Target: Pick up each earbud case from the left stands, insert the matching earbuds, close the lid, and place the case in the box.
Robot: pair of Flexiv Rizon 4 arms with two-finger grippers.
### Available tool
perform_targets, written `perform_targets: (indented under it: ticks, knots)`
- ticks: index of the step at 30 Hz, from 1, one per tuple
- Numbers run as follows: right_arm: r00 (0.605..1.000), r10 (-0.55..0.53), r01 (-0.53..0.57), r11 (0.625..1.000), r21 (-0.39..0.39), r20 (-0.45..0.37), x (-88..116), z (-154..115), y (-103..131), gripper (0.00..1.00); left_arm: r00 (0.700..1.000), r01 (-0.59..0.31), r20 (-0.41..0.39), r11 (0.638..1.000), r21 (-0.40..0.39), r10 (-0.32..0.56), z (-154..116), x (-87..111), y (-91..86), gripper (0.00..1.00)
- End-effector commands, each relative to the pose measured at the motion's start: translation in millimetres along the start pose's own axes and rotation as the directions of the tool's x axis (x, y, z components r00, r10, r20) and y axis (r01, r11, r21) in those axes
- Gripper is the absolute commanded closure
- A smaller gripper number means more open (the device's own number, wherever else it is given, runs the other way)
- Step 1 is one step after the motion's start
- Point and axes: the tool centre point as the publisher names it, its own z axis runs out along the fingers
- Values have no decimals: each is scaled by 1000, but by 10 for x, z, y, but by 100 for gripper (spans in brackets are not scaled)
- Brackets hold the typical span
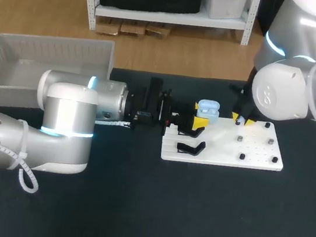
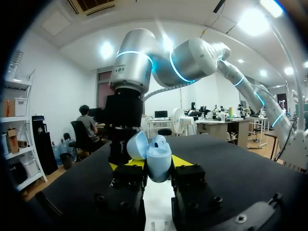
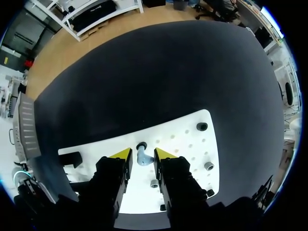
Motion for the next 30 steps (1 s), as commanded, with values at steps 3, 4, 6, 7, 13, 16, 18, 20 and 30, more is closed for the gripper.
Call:
perform_targets:
  ticks: [3, 4, 6, 7, 13, 16, 18, 20, 30]
  knots:
    - [1000, 10, -10, 1000, -2, 9, 5, -32, -18, 72, 1000, -4, 3, 1000, -7, 4, 3, 6, -17, 100]
    - [1000, 11, -11, 1000, -3, 9, 3, -32, -21, 72, 1000, -4, 3, 1000, -7, 4, 3, 6, -17, 100]
    - [1000, 13, -12, 1000, -3, 8, 4, -23, -29, 71, 1000, -4, 3, 1000, -7, 4, 3, 6, -17, 100]
    - [1000, 13, -13, 1000, -2, 8, 7, -15, -33, 71, 1000, -4, 3, 1000, -7, 4, 3, 6, -17, 100]
    - [1000, 13, -13, 1000, 0, 5, 21, -12, -34, 74, 1000, -4, 3, 1000, -7, 4, 3, 6, -17, 100]
    - [1000, 13, -13, 1000, 3, 5, 26, -4, -40, 76, 1000, -4, 3, 1000, -7, 4, 3, 6, -17, 100]
    - [1000, 13, -13, 1000, 4, 6, 27, -4, -42, 80, 1000, -4, 3, 1000, -7, 4, 3, 6, -17, 100]
    - [1000, 14, -14, 1000, 3, 8, 26, -6, -48, 96, 1000, -4, 3, 1000, -7, 4, 3, 6, -17, 100]
    - [1000, 8, -8, 1000, 1, 20, 45, -128, -88, 100, 1000, -4, 3, 1000, -7, 4, 3, 6, -17, 100]
